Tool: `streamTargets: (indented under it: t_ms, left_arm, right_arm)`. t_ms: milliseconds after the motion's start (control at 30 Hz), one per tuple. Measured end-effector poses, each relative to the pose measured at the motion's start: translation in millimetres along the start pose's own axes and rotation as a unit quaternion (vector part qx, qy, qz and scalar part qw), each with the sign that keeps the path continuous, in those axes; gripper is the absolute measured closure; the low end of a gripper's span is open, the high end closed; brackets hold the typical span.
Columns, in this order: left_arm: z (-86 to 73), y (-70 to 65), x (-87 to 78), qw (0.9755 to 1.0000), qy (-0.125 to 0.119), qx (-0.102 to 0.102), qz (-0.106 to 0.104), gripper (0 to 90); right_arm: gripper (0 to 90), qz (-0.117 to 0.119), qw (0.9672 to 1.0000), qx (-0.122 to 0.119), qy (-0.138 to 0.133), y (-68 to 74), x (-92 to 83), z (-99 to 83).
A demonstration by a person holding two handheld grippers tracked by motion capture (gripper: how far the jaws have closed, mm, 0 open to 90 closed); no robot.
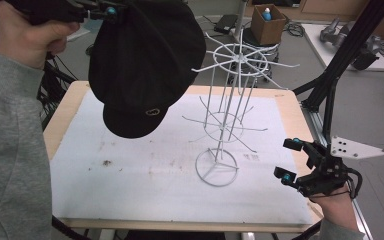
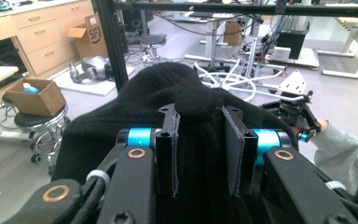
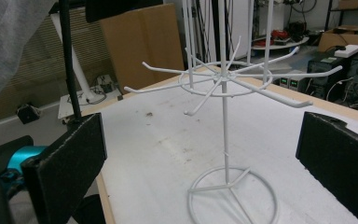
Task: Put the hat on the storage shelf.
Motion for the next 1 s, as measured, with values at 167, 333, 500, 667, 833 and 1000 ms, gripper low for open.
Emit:
streamTargets:
  t_ms: [167, 333, 500, 667, 833, 1000]
  left_arm:
    - [-6.0, -2.2, 3.9, 0.9998, 0.018, 0.002, 0.002, 68.8]
    - [-18.0, 1.3, 8.5, 0.9997, 0.025, -0.006, 0.001, 68.5]
    - [-31.6, 4.1, 15.6, 0.999, 0.043, -0.012, -0.002, 68.1]
    - [-45.6, 6.6, 25.8, 0.9983, 0.055, -0.017, -0.006, 67.7]
    - [-60.1, 10.4, 35.6, 0.9975, 0.065, -0.024, -0.011, 67.4]
    - [-70.3, 15.6, 37.1, 0.9972, 0.064, -0.034, -0.017, 67.2]
  right_arm:
    - [0.6, 0.003, 1.0, 0.003, 0.007, 1.1, 2.7, 0.3]
    - [0.6, 0.005, 0.9999, -0.001, 0.01, 2.2, 4.4, 1.2]
    - [0.6, 0.004, 0.9999, -0.003, 0.01, 2.5, 4.8, 1.3]
    - [0.6, 0.006, 0.9999, -0.005, 0.011, 2.5, 6.4, 1.6]
    - [0.6, 0.006, 0.9999, -0.005, 0.013, 2.5, 6.9, 1.6]
    - [0.6, 0.005, 0.9999, -0.005, 0.011, 2.9, 6.9, 1.8]
Point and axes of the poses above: each handheld gripper's, and its own axes: x roughly forward along the jaws, z roughly out of its top, y roughly to its left, the point moved 1 cm from there along x, roughly forward along the jaws, and after that the axes turned 6 degrees about y, right-handed, at the moved point
